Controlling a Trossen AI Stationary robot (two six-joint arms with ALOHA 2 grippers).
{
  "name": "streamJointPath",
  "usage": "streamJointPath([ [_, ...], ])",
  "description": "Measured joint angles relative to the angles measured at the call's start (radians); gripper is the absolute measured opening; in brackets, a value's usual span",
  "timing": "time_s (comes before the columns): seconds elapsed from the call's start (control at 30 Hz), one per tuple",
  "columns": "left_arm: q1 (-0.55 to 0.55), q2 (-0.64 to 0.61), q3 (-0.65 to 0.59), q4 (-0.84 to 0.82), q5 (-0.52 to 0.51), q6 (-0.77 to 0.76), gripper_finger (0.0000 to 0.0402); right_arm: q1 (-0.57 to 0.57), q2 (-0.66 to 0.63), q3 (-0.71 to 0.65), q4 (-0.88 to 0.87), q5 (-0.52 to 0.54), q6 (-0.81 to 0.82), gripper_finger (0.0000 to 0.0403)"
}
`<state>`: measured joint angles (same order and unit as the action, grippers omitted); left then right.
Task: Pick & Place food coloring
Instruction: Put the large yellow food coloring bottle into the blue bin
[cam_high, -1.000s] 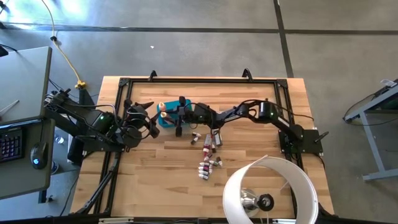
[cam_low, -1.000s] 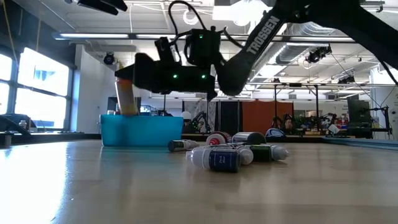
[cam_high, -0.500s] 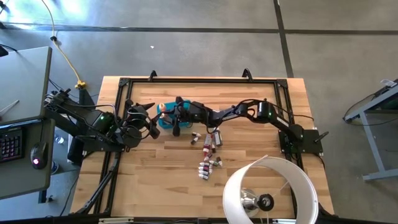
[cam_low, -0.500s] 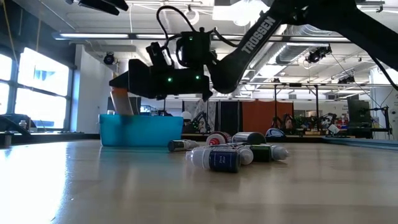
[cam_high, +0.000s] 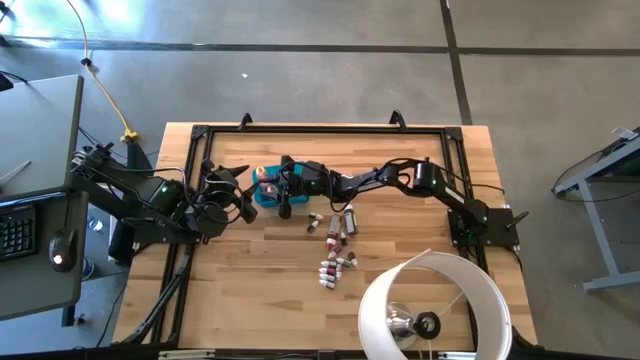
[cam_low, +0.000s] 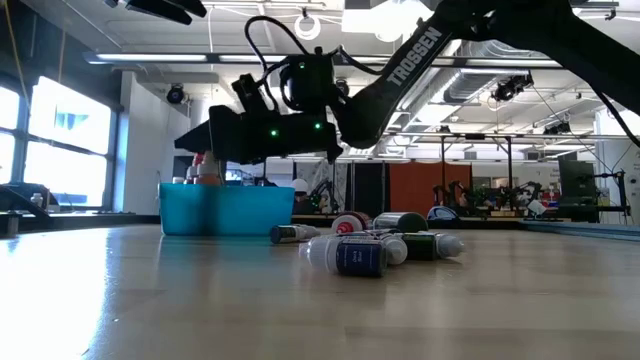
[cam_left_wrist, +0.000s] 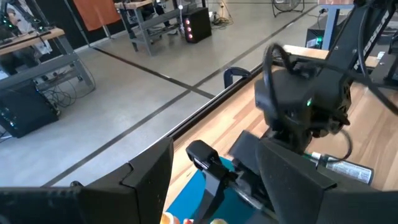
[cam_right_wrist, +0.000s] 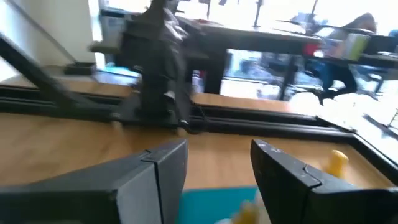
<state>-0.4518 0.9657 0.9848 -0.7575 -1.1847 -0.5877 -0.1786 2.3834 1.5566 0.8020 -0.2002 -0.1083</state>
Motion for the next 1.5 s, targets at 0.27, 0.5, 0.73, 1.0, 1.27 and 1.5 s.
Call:
streamJointPath([
  [0.27,0.000,0.000,0.000,0.000,0.023,-0.004,0.0227,0.031,-0.182,0.001,-0.164,-0.024,-0.071,0.0170],
  [0.5,0.000,0.000,0.000,-0.010,0.082,-0.023,0.0227,0.042,-0.347,0.004,-0.783,0.101,-0.139,0.0131],
  [0.73,0.000,0.000,0.000,-0.014,0.098,-0.023,0.0227,0.038,-0.302,0.002,-0.894,0.146,-0.094,0.0020],
  [1.0,0.000,0.001,0.001,-0.015,0.124,-0.024,0.0227,0.018,-0.194,0.000,-0.820,0.179,-0.075,0.0005],
  [1.27,0.000,0.001,0.001,-0.016,0.121,-0.024,0.0227,-0.015,-0.143,0.001,-0.695,0.023,-0.049,0.0002],
  [1.5,0.000,0.001,0.001,-0.015,0.095,-0.019,0.0227,-0.019,-0.103,0.001,-0.599,-0.035,-0.046,0.0001],
])
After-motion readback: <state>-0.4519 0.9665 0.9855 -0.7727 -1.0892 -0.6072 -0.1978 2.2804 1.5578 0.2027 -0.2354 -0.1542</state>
